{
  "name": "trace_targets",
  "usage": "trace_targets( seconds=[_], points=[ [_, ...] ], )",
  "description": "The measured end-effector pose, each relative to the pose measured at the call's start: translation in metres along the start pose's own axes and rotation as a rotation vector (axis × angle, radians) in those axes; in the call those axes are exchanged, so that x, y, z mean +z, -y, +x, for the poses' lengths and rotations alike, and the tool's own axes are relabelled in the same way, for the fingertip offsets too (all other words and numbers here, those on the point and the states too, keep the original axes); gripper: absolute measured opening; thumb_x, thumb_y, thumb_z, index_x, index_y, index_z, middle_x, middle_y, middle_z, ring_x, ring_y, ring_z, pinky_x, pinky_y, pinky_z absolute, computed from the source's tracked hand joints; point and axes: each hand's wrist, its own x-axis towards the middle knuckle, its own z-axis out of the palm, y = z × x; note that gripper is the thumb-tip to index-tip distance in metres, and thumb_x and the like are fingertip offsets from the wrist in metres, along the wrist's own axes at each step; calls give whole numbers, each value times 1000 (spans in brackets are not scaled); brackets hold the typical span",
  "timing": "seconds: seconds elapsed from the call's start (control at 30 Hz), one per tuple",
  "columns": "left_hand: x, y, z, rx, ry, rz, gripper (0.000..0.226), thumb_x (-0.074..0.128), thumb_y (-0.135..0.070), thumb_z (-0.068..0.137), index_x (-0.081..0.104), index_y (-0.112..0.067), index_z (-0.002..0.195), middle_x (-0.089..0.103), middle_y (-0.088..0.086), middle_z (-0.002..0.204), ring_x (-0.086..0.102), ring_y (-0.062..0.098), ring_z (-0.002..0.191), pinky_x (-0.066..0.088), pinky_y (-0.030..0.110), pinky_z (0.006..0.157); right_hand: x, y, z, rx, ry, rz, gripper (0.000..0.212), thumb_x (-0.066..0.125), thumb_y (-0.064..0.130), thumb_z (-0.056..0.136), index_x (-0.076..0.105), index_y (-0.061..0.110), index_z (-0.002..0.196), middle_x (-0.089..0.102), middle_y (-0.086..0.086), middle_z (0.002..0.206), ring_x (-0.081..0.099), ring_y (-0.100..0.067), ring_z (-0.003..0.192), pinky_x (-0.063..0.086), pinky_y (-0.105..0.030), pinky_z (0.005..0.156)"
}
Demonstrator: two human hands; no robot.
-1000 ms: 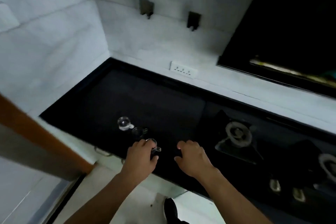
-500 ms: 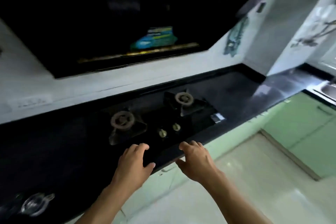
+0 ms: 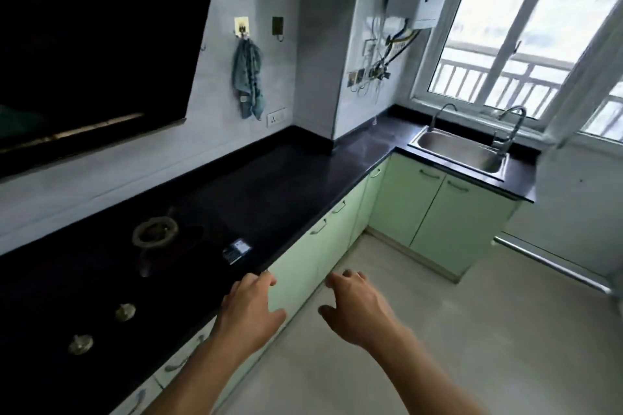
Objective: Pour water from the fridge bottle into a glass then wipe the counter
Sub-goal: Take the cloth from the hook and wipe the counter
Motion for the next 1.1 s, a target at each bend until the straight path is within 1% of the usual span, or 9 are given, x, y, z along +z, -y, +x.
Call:
trace_targets(
  seconds=[0.1, 0.3, 0.4, 0.5, 0.73, 0.8, 0.9, 1.0, 1.1],
  points=[
    [13, -26, 36, 7, 24, 14, 56, 67, -47, 85, 48, -31, 136, 48, -8, 136, 47, 16, 123, 43, 33, 103, -10, -42, 27, 13, -3, 40, 43, 61, 45, 91, 55, 20, 126, 59, -4, 120, 49, -24, 115, 50, -38, 92],
    [18, -41, 125, -7, 44, 68, 59, 68, -51, 84, 49, -31, 136, 50, -7, 132, 49, 16, 120, 45, 33, 102, -14, -83, 108, 19, 18, 76, 44, 59, 48, 91, 53, 24, 127, 58, -1, 118, 49, -23, 111, 49, -37, 92],
    [23, -48, 188, 24, 46, 38, 58, 67, -53, 84, 48, -32, 134, 48, -10, 129, 46, 14, 115, 45, 31, 98, -21, -105, 162, 32, 8, 75, 43, 59, 48, 91, 54, 22, 125, 58, -2, 119, 50, -24, 113, 49, -38, 93],
    [25, -61, 250, 38, 69, -16, 56, 68, -53, 84, 47, -34, 133, 47, -13, 127, 45, 12, 116, 45, 32, 98, -36, -129, 212, 79, 10, 55, 43, 59, 47, 91, 55, 22, 125, 58, -1, 120, 50, -23, 114, 49, -38, 95],
    [20, -107, 381, 75, 99, -23, 57, 69, -50, 86, 47, -34, 136, 47, -13, 132, 47, 11, 118, 48, 30, 92, -65, -187, 320, 139, 1, 82, 44, 60, 47, 90, 55, 23, 128, 58, 0, 120, 51, -23, 116, 48, -37, 95],
    [18, -117, 413, 61, 94, -25, 56, 69, -51, 86, 47, -35, 135, 47, -14, 132, 47, 10, 120, 48, 30, 93, -68, -200, 352, 122, 19, 111, 46, 61, 46, 90, 54, 26, 131, 58, 0, 123, 50, -22, 117, 47, -35, 96],
    [21, -127, 463, 11, 53, -47, 57, 69, -54, 85, 46, -37, 135, 46, -16, 131, 49, 8, 117, 50, 30, 92, -71, -221, 414, 50, 59, 130, 40, 61, 45, 90, 55, 27, 124, 58, 1, 120, 51, -21, 113, 47, -33, 93],
    [23, -135, 507, -74, -11, -72, 60, 70, -52, 86, 46, -35, 138, 46, -15, 135, 48, 6, 120, 45, 23, 90, -78, -238, 484, -65, 113, 104, 35, 61, 46, 89, 55, 25, 116, 56, 1, 113, 51, -23, 109, 46, -34, 89],
    [20, -144, 545, -194, -91, -123, 59, 72, -51, 86, 47, -34, 138, 48, -14, 136, 49, 4, 117, 41, 19, 85, -89, -244, 555, -199, 186, 89, 38, 62, 47, 89, 54, 26, 120, 55, 1, 114, 50, -23, 111, 46, -35, 91]
  ],
)
